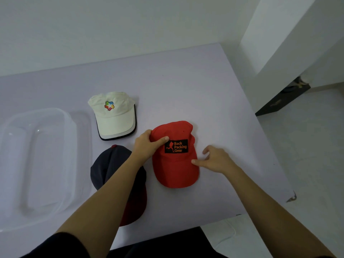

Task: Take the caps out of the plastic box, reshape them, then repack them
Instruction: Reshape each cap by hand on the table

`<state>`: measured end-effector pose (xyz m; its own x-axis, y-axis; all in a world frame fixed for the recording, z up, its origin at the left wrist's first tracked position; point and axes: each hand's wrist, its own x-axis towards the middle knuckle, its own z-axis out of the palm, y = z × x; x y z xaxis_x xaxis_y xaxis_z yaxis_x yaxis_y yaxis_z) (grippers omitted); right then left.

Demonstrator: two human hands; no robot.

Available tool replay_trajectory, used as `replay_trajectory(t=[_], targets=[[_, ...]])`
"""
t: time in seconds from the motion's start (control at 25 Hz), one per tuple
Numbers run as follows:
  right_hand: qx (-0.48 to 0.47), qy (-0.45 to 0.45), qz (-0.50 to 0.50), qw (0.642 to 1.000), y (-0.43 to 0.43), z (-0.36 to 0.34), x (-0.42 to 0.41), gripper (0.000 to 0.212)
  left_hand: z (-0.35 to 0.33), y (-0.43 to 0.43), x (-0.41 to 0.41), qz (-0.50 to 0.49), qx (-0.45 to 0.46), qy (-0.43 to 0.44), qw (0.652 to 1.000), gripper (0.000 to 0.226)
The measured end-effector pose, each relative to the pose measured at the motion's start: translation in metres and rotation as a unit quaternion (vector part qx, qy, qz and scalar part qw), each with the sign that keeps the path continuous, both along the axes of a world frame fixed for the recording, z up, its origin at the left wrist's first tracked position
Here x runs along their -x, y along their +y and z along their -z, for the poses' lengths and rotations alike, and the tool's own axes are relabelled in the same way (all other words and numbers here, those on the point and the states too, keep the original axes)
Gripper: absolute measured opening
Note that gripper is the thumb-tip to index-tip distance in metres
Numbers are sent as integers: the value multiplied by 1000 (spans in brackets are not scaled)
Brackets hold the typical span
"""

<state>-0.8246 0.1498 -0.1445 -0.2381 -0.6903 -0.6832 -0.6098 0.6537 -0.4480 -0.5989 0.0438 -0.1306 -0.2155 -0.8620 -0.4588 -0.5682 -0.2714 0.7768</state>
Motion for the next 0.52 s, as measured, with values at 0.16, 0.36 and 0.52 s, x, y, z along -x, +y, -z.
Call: replay_trajectory(t=[0.16,0.36,0.52], targets=[[84,7,41,996,-20,-15,8,45,-12,0,3,1,-4,-11,1000,54],[112,-156,95,977,-45,-28,1,40,-40,-17,4,-30,76,-132,988,28],[94,-298,174,934,-47,-18,-21,32,-37,-8,12,-110,-153,60,980,20]])
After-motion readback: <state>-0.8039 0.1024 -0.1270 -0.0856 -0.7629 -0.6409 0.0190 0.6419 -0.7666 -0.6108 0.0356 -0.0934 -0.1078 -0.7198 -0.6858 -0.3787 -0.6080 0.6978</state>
